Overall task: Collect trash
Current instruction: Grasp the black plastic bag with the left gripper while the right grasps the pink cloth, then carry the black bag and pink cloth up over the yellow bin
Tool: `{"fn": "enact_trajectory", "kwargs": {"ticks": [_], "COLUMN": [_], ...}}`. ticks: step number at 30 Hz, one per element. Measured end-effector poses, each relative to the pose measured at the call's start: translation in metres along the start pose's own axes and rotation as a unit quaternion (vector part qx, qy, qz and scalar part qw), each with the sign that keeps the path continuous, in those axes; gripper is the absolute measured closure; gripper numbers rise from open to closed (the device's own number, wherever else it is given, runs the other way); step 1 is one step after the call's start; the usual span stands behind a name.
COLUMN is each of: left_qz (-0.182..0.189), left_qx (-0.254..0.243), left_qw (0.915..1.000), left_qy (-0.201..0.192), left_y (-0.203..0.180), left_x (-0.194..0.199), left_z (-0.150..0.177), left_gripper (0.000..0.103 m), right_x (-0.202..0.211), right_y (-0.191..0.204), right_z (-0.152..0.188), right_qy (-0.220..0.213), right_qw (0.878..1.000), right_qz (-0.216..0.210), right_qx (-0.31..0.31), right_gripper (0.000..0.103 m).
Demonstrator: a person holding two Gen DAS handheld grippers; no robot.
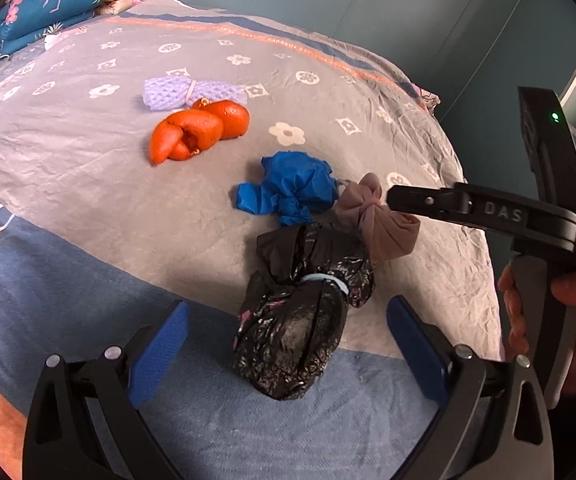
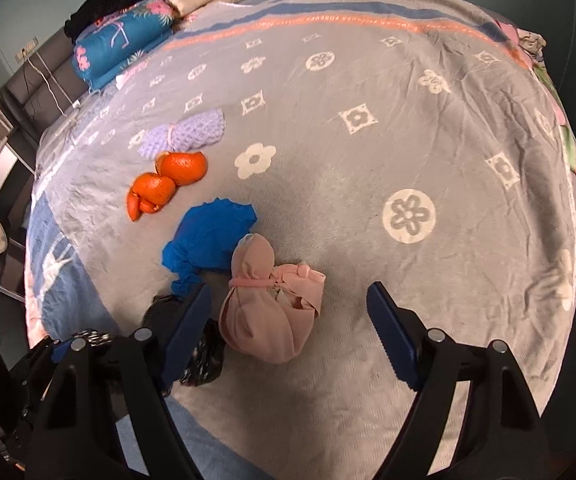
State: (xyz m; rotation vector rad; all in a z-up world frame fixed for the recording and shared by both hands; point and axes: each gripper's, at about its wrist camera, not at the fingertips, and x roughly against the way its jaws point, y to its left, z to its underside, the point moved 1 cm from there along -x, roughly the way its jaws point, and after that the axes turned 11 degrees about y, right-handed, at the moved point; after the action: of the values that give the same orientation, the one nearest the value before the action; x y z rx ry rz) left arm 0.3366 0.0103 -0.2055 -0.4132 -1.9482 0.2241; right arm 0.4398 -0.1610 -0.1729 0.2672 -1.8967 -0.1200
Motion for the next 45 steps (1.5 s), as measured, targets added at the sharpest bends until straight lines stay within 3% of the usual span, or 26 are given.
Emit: {"fn": "enact_trajectory", "kwargs": {"ticks": [3, 8, 16, 19, 24, 45], "left_qz": [0.006, -0.001, 0.019, 0.013, 0.021, 0.035], "left_qx": [0.003, -0.001, -0.025, -0.045, -0.054, -0.051], "left_qw": [1.0, 0.9999, 0.9993, 0.9988, 0.9982, 0.9978], "left_qy": [0.002, 0.013, 0.019, 0.015, 0.012, -0.023], "left_y": [0.003, 0.004, -0.004, -0.013, -0.016, -0.028], "left_x": [-0.006, -0.016, -0.016, -0.012, -0.004, 0.049], "left_z": [0.0, 0.001, 0.006, 0.01, 0.013, 0.022], "left_gripper": [0.01, 0.035, 0.076, 0.08, 0.082, 0.083], "right_x": [-0.011, -0.027, -0.039, -0.038, -0.032, 0.046], "right_y": [0.002, 0.004, 0.012, 0.016, 0.019, 0.004], "right_z": [-0.003, -0.006, -0.008, -0.008, -0.006, 0.014], "right_qy": [0.011, 0.033, 0.046, 0.045, 0.034, -0.031], "right_qw": [1.0, 0.999, 0.999, 0.999, 0.999, 0.999], "right_qz": [0.001, -0.008, -0.017, -0.014, -0.007, -0.02], "right_qx": [0.004, 0.007, 0.007, 0.011, 0.018, 0.0], "right_gripper": [0.031, 0.043, 0.062, 0.075, 0.085, 0.086]}}
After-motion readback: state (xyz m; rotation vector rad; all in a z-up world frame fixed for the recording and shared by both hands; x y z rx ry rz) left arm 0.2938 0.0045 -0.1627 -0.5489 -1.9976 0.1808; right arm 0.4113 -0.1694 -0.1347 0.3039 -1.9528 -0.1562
